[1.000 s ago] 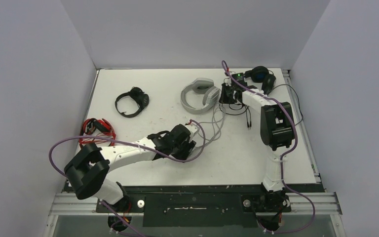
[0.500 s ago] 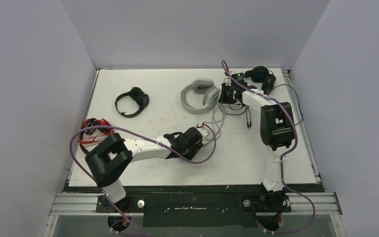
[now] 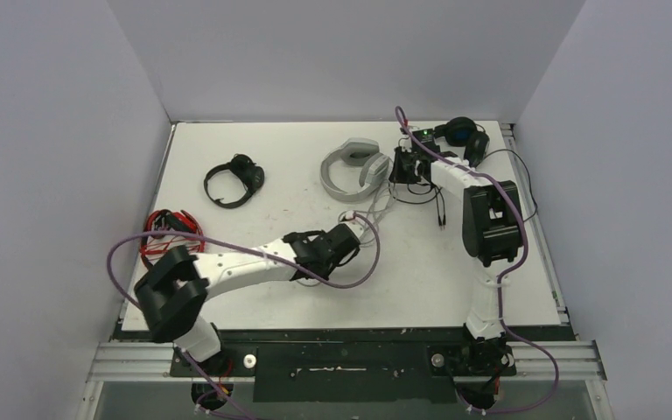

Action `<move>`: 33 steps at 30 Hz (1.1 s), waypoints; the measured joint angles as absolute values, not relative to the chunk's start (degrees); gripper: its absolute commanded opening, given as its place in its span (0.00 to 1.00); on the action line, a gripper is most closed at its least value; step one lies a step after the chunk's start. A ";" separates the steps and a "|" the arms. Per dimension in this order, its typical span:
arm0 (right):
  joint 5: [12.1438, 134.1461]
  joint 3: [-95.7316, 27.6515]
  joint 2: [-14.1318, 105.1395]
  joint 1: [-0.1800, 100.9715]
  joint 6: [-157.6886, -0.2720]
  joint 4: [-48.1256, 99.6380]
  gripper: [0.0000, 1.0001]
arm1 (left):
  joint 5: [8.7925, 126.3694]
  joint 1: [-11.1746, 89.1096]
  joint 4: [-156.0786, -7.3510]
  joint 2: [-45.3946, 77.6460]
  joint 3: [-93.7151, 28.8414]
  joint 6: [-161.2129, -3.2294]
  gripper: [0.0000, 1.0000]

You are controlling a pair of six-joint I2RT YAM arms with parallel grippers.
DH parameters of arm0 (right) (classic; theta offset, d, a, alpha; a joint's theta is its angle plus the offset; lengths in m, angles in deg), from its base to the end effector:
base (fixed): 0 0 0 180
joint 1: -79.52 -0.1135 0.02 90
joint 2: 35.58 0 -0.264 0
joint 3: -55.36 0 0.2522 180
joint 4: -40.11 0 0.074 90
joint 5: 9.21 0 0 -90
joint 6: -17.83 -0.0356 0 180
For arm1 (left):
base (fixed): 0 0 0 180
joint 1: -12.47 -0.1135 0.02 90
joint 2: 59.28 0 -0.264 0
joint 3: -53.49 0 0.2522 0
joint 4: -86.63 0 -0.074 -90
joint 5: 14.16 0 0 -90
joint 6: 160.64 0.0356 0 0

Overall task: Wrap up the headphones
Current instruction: Untie the headphones cable at the center of the board.

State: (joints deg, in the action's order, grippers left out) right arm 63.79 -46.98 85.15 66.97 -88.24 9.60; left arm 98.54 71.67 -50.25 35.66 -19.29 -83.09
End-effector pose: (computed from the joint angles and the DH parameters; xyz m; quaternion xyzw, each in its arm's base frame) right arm 0.4519 0.1113 0.1794 -0.0234 0.9272 0.2199 0.3022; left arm 0.1762 -0.2687 0.1843 0.3413 0.8958 0.0330 0.2827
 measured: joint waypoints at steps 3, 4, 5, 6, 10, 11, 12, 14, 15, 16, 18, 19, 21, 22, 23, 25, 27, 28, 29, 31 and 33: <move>63.81 -46.98 85.15 67.45 -88.50 9.58 0.03 | 102.52 71.67 -45.42 26.63 -20.47 -83.59 0.00; 63.86 -46.98 85.15 67.64 -88.63 9.58 0.03 | 104.25 71.67 -44.30 22.76 -21.30 -83.74 0.00; 63.88 -46.98 85.15 67.86 -88.74 9.58 0.03 | 106.06 71.65 -43.56 18.89 -22.31 -83.88 0.00; 63.97 -46.98 85.17 67.97 -88.92 9.58 0.03 | 107.98 71.60 -43.01 15.22 -23.40 -84.01 0.00; 64.49 -46.63 85.17 68.26 -89.36 9.53 0.02 | 117.16 70.95 -39.56 5.14 -28.14 -85.93 0.00; 64.75 -46.57 85.17 68.26 -89.38 9.53 0.02 | 119.72 70.38 -38.16 3.50 -29.30 -86.61 0.00; 65.02 -46.52 85.17 68.32 -89.51 9.51 0.01 | 122.08 69.48 -36.78 2.24 -30.40 -87.07 0.00; 65.30 -46.50 85.17 68.23 -89.62 9.51 0.01 | 125.91 66.51 -34.60 0.44 -31.84 -87.11 0.00; 65.50 -46.48 85.17 68.21 -89.71 9.49 0.01 | 127.72 64.37 -33.92 -0.32 -32.21 -86.63 0.00; 65.85 -46.48 85.17 68.21 -89.73 9.45 0.00 | 129.25 62.36 -33.57 -0.89 -32.43 -86.08 0.00; 66.74 -46.48 85.17 68.30 -89.77 9.18 0.00 | 132.72 57.00 -33.35 -2.33 -32.73 -83.18 0.00; 67.14 -46.48 85.17 68.36 -89.79 9.01 0.00 | 134.45 54.09 -33.64 -3.05 -32.89 -80.97 0.00; 68.14 -46.48 85.17 68.41 -89.77 8.77 0.00 | 138.12 49.15 -35.47 -4.41 -33.22 -75.64 0.00; 68.73 -46.48 85.17 68.50 -89.77 8.66 0.00 | 140.55 47.38 -37.20 -5.06 -33.28 -72.75 0.00; 69.26 -46.48 85.17 68.61 -89.79 8.55 0.00 | 143.11 46.36 -39.30 -5.72 -33.30 -69.82 0.00; 70.52 -46.48 85.17 68.74 -89.99 8.37 0.02 | 147.87 45.79 -43.80 -6.70 -33.17 -64.34 0.00; 71.99 -46.43 85.17 68.74 -90.56 8.33 0.06 | 152.70 45.02 -53.31 -7.73 -31.75 -56.97 0.00; 72.62 -46.26 85.17 68.71 -90.76 8.46 0.08 | 154.76 44.28 -59.49 -8.47 -30.13 -52.71 0.00; 73.04 -45.98 85.17 68.71 -90.84 8.70 0.08 | 156.46 43.34 -66.18 -9.30 -28.17 -48.12 0.00; 73.69 -44.99 85.17 68.74 -90.93 9.18 0.09 | 158.98 41.83 -78.40 -10.79 -24.54 -39.18 0.00; 73.98 -43.53 85.15 68.67 -91.00 9.62 0.10 | 161.05 40.87 -87.84 -11.23 -23.20 -31.97 0.00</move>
State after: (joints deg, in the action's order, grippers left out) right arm 73.98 -43.53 85.15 68.67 -91.00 9.62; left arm 161.05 40.87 -87.84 -11.23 -23.20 -31.97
